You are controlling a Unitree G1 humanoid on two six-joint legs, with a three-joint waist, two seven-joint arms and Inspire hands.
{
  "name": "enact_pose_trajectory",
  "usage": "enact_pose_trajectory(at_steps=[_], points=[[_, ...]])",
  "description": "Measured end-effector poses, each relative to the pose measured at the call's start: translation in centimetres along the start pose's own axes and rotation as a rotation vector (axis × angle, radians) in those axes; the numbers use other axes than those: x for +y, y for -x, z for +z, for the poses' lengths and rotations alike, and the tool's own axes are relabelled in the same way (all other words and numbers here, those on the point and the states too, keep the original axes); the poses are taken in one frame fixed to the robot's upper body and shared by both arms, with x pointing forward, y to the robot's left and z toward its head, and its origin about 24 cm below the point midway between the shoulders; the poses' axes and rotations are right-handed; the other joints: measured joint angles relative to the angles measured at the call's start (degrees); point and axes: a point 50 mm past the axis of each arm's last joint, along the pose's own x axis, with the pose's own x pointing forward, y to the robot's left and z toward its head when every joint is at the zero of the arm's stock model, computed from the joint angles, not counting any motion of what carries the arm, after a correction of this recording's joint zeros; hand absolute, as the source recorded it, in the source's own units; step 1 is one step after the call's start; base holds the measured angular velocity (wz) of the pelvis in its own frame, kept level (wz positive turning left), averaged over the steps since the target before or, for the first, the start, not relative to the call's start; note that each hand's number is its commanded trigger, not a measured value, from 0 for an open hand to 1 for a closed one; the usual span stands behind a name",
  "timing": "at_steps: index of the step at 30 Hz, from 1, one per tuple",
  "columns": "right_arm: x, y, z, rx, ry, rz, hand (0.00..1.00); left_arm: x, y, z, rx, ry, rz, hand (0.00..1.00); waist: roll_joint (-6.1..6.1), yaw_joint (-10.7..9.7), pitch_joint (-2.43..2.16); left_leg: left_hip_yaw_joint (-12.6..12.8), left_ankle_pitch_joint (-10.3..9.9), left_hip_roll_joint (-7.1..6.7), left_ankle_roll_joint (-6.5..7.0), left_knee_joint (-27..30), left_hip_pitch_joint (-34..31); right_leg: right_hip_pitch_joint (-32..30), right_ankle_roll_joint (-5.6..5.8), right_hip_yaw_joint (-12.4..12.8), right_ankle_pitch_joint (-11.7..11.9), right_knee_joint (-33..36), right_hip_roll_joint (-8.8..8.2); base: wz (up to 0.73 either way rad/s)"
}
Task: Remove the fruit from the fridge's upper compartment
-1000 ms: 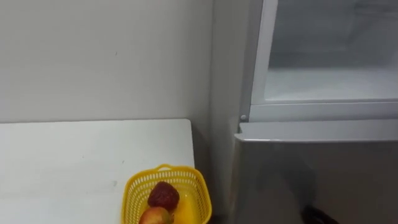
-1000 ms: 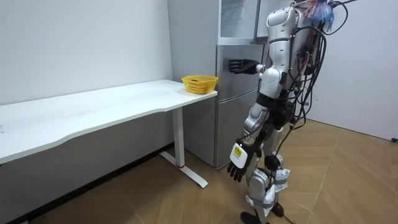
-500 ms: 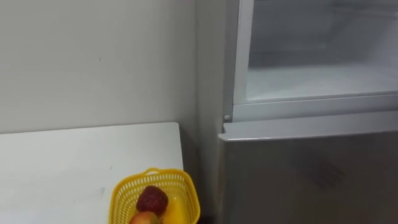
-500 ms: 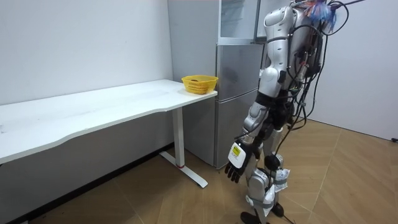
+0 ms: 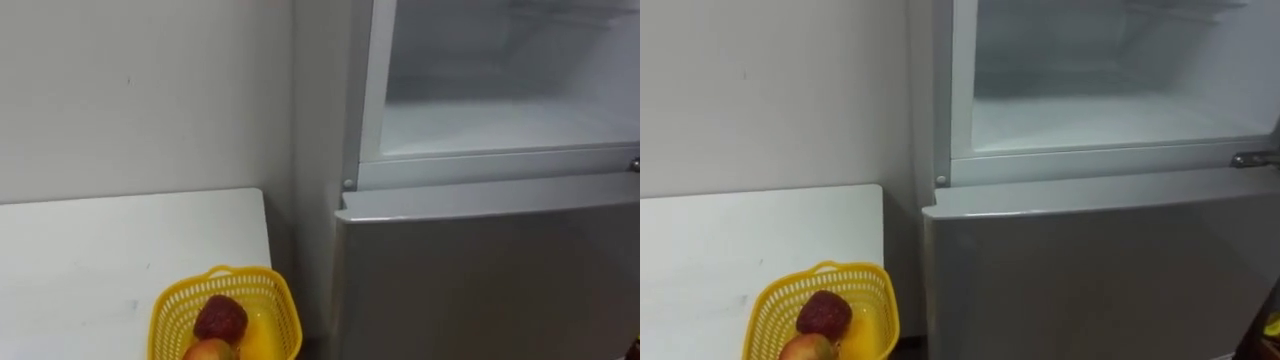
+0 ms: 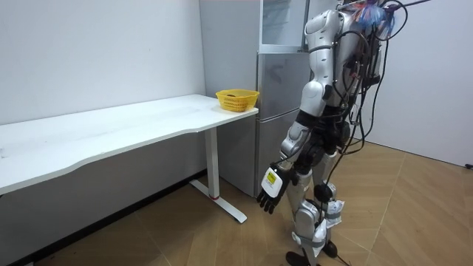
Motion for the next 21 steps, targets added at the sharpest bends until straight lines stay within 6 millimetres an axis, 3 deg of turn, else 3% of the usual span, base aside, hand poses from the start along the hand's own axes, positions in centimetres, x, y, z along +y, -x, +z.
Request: enact_pose_trajectory(at_steps=[10,14,21], points=[[2.5,0.9,0.5,0.029,-0.101,0.171,0.00,0.3,-0.2,1.2,-0.040,0.002,0.007,0.00,0.07,-1.11,-0.02,0.10,-0.02,0.10,0.00,0.08,-0.42,-0.40,-0.02,0.59,0.00,0.21,-0.02,-0.02],[4.5,2.1,0.9,0.046,-0.164,0.341,0.00,0.2,-0.1,0.9,-0.043,0.001,0.007,0.00,0.19,-0.86,-0.12,0.14,-0.01,0.09,0.00,0.10,-0.58,-0.93,-0.04,0.72,0.03,0.89,-0.03,0.00],[5.8,2.9,1.0,0.073,-0.231,0.492,0.00,0.4,0.0,0.3,-0.036,0.038,0.022,0.00,0.39,-0.68,-0.14,0.16,-0.01,0.12,0.00,0.11,-0.62,-0.90,-0.04,0.75,0.03,0.83,-0.08,0.00]])
